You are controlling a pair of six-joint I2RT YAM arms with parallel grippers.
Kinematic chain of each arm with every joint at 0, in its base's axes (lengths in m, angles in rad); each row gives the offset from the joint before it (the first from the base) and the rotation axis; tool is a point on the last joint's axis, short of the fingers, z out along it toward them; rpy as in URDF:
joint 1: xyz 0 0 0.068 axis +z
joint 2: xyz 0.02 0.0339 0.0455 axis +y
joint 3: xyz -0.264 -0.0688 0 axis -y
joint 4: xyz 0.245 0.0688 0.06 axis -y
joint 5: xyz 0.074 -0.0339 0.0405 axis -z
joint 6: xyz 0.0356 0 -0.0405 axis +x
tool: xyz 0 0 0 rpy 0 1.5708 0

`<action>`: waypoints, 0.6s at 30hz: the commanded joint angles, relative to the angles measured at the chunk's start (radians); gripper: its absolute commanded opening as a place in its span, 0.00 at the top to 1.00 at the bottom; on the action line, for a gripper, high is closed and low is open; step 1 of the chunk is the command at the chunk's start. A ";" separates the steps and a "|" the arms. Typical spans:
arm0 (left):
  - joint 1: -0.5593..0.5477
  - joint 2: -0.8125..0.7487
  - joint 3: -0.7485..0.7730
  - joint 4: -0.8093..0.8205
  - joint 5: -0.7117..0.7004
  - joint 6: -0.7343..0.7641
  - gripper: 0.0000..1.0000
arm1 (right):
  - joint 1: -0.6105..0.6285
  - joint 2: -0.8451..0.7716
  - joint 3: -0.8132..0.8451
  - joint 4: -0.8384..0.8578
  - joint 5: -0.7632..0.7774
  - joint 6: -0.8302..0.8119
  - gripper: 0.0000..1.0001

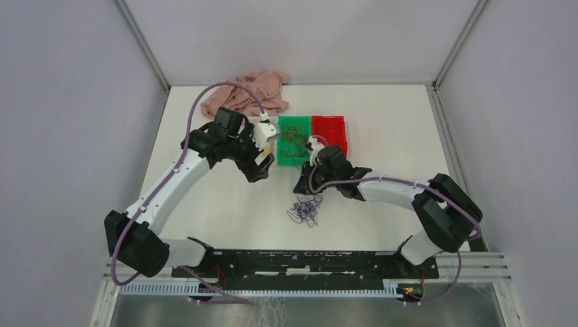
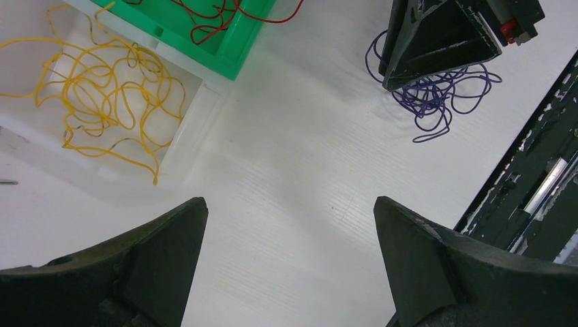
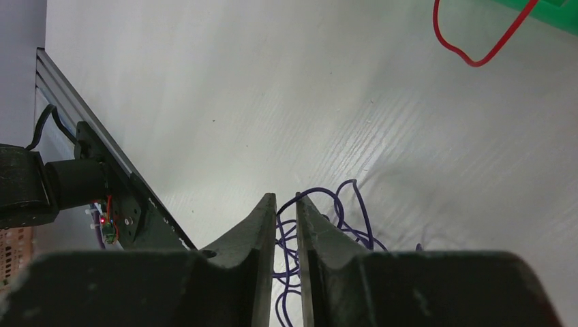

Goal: Untangle the cables
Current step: Untie the cable.

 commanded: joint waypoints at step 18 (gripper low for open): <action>-0.006 -0.252 -0.162 0.187 0.210 0.040 0.00 | 0.008 -0.274 0.140 0.199 -0.234 0.172 1.00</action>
